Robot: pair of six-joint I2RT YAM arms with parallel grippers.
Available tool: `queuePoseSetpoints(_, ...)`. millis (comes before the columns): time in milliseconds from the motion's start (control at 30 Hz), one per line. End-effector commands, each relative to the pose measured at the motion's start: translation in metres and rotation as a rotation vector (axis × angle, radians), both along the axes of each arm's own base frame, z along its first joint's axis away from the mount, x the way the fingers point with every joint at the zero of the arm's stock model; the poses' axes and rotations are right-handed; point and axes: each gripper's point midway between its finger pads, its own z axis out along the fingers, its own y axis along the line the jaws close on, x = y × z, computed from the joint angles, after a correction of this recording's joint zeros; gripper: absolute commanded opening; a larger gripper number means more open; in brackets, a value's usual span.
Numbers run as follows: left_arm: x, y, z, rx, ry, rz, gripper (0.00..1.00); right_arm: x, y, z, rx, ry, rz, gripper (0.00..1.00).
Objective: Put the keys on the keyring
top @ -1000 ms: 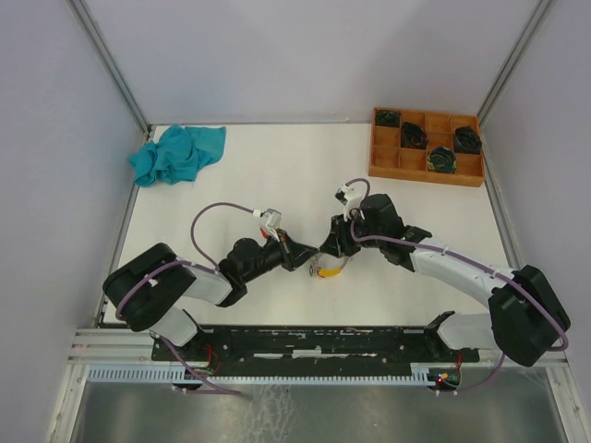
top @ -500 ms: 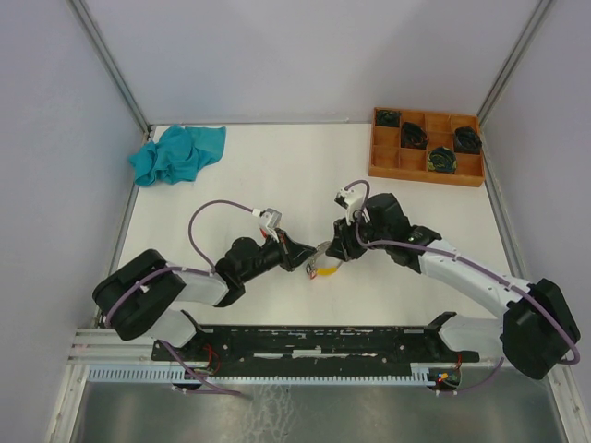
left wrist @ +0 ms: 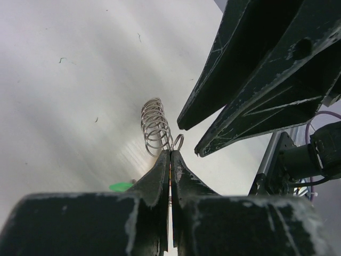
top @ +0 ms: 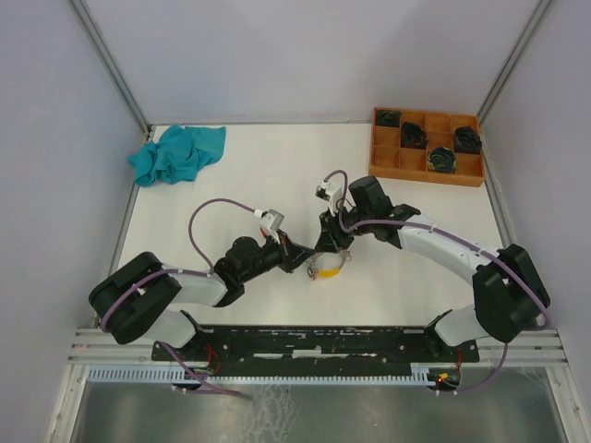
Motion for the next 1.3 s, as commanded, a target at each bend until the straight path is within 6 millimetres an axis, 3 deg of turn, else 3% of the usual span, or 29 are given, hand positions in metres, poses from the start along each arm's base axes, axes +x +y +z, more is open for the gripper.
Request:
queuePoseSetpoints(0, 0.005, -0.009, 0.031, -0.035, -0.117, -0.03, 0.03, 0.004, 0.01, 0.015, 0.042, -0.03, 0.078, 0.33)
queuePoseSetpoints(467, 0.003, -0.01, 0.035, -0.038, -0.138, -0.045, 0.03, 0.005, 0.013, -0.002, 0.023, 0.002, 0.125, 0.28)
queuePoseSetpoints(733, 0.004, -0.007, 0.035, -0.035, -0.144, -0.031, 0.03, 0.003, 0.011, 0.005, 0.041, -0.005, 0.134, 0.01)
queuePoseSetpoints(1033, 0.002, 0.008, 0.052, -0.09, -0.155, 0.034, 0.29, 0.008, 0.013, 0.031, 0.127, -0.113, 0.088, 0.01)
queuePoseSetpoints(1267, -0.004, 0.01, 0.058, -0.118, -0.146, 0.021, 0.35, 0.015, 0.014, 0.045, 0.17, -0.186, 0.05, 0.01)
